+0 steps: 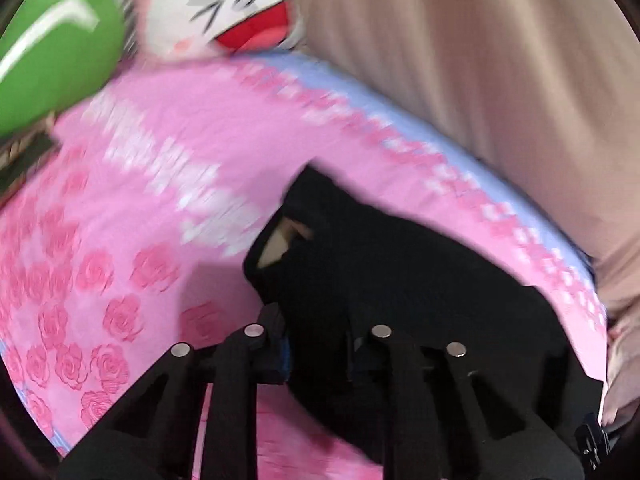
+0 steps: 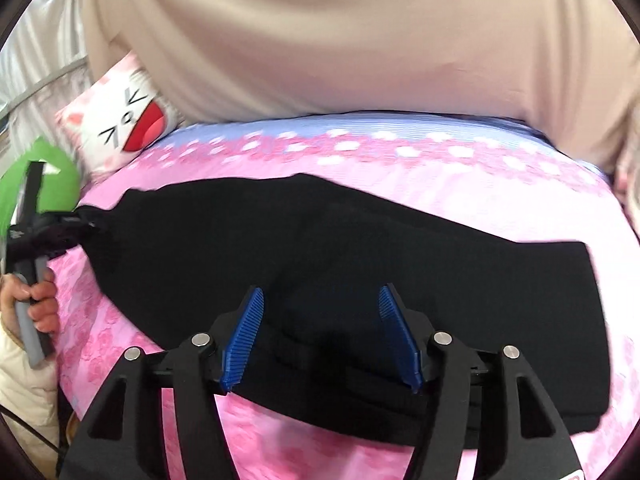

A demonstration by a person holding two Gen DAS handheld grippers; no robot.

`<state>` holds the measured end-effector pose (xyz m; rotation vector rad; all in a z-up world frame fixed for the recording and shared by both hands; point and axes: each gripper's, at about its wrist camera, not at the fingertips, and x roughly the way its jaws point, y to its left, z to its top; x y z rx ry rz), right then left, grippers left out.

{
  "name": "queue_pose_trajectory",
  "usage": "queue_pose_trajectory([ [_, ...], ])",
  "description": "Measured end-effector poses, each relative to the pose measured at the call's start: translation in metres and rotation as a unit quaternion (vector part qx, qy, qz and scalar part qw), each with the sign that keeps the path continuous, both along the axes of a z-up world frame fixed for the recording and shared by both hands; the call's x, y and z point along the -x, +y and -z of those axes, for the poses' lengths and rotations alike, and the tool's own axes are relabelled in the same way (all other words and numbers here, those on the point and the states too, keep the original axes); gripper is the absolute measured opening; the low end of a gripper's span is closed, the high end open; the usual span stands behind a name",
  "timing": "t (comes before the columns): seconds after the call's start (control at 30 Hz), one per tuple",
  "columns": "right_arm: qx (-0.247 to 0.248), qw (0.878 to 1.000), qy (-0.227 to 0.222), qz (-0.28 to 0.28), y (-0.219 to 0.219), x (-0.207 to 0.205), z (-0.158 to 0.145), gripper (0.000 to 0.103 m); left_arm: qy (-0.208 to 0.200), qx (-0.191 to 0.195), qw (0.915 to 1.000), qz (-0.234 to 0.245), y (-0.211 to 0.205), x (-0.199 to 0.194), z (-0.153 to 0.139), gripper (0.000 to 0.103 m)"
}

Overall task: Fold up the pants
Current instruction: 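Grasp the pant corner with the right gripper while the left gripper grasps the other end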

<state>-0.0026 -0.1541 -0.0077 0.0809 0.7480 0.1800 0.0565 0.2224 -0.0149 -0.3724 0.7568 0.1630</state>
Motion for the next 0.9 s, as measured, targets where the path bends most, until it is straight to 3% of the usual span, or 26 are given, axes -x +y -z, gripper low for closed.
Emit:
queue_pose_trajectory([
  [0.1,-0.017,0.999,0.004,0.036,-0.031,0.008,0.000,0.059,-0.039,-0.018,0.9976,0.055,-0.046,0.004,-0.035,0.016],
  [0.2,-0.034,0.997,-0.001,0.067,-0.055,0.015,0.000,0.060,-0.080,-0.030,0.9850,0.150,-0.123,0.016,-0.070,0.016],
  [0.33,-0.059,0.994,-0.004,0.094,-0.084,0.025,0.002,0.061,-0.072,-0.060,0.9638,0.250,-0.222,0.025,-0.062,0.021],
  [0.37,-0.060,0.993,-0.002,0.100,-0.089,0.027,0.005,0.061,-0.055,-0.065,0.9585,0.272,-0.244,0.023,-0.050,0.028],
  [0.4,-0.061,0.993,0.000,0.106,-0.094,0.030,0.007,0.061,-0.027,-0.069,0.9513,0.299,-0.268,0.022,-0.031,0.044],
  [0.47,-0.067,0.991,0.011,0.114,-0.105,0.034,0.013,0.061,0.011,-0.071,0.9456,0.317,-0.289,0.023,-0.006,0.058],
  [0.53,-0.074,0.990,0.018,0.118,-0.112,0.037,0.016,0.061,0.014,-0.088,0.9439,0.318,-0.296,0.035,0.005,0.062],
  [0.6,-0.079,0.989,0.018,0.121,-0.116,0.039,0.017,0.062,-0.008,-0.109,0.9453,0.307,-0.292,0.049,-0.002,0.092],
  [0.77,-0.140,0.988,0.018,0.060,-0.097,0.023,0.010,0.064,-0.074,-0.175,0.9582,0.214,-0.239,0.067,-0.039,0.095],
  [0.9,-0.181,0.983,0.040,-0.010,-0.056,-0.005,0.011,0.068,-0.047,-0.211,0.9686,0.122,-0.192,0.053,-0.036,0.095],
])
